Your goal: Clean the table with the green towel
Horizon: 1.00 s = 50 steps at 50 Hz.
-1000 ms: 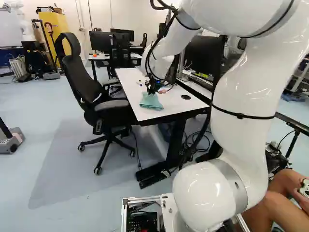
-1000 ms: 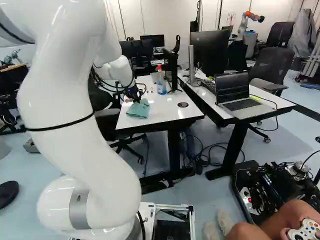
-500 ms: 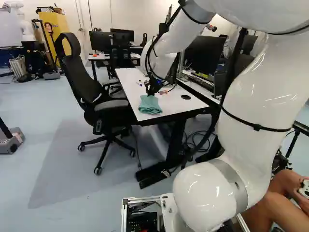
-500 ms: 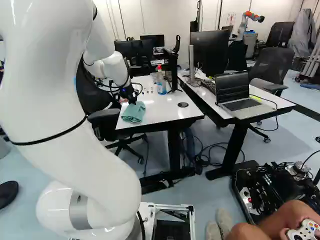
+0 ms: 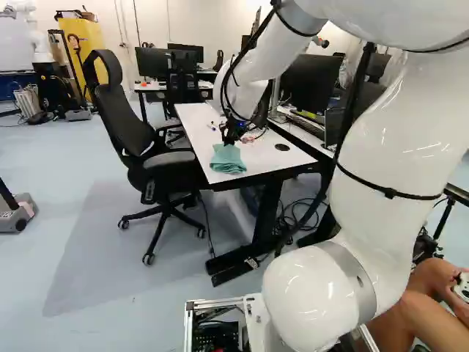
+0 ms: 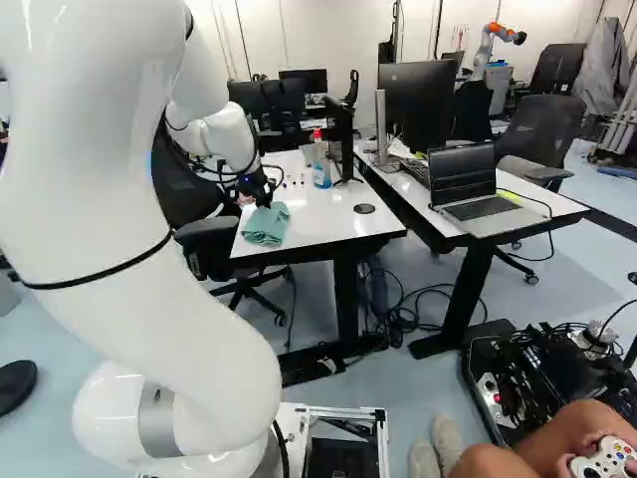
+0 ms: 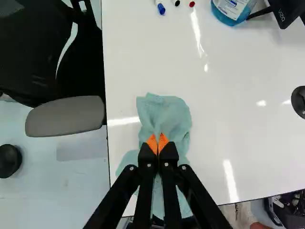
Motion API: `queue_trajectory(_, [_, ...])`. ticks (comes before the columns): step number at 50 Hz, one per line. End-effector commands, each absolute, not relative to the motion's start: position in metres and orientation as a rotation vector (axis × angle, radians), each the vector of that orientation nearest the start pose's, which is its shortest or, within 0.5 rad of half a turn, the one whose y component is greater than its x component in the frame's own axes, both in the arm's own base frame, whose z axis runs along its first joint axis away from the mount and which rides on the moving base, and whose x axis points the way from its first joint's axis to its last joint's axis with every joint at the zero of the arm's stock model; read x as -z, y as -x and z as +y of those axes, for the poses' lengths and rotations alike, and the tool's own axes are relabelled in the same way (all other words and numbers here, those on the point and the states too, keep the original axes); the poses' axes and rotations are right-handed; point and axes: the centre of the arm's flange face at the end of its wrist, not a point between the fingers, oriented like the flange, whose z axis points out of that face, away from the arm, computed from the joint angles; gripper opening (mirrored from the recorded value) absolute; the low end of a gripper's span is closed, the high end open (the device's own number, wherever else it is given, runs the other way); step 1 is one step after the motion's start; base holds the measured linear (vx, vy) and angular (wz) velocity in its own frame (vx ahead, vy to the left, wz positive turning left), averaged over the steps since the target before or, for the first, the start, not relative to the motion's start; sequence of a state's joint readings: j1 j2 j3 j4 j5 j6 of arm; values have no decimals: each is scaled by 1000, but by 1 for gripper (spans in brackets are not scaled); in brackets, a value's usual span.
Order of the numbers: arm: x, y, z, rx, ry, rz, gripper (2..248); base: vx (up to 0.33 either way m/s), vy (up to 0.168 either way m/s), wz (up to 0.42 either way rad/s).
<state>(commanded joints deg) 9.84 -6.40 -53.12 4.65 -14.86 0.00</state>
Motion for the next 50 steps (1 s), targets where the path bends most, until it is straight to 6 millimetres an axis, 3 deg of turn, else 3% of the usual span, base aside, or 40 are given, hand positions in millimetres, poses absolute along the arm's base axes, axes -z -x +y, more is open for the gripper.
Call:
queue_trajectory(25, [-492,-524,77,843,2940,-103,23,0,0,0])
queue_trajectory(50, [-492,-543,37,861,2959,12,23,0,0,0])
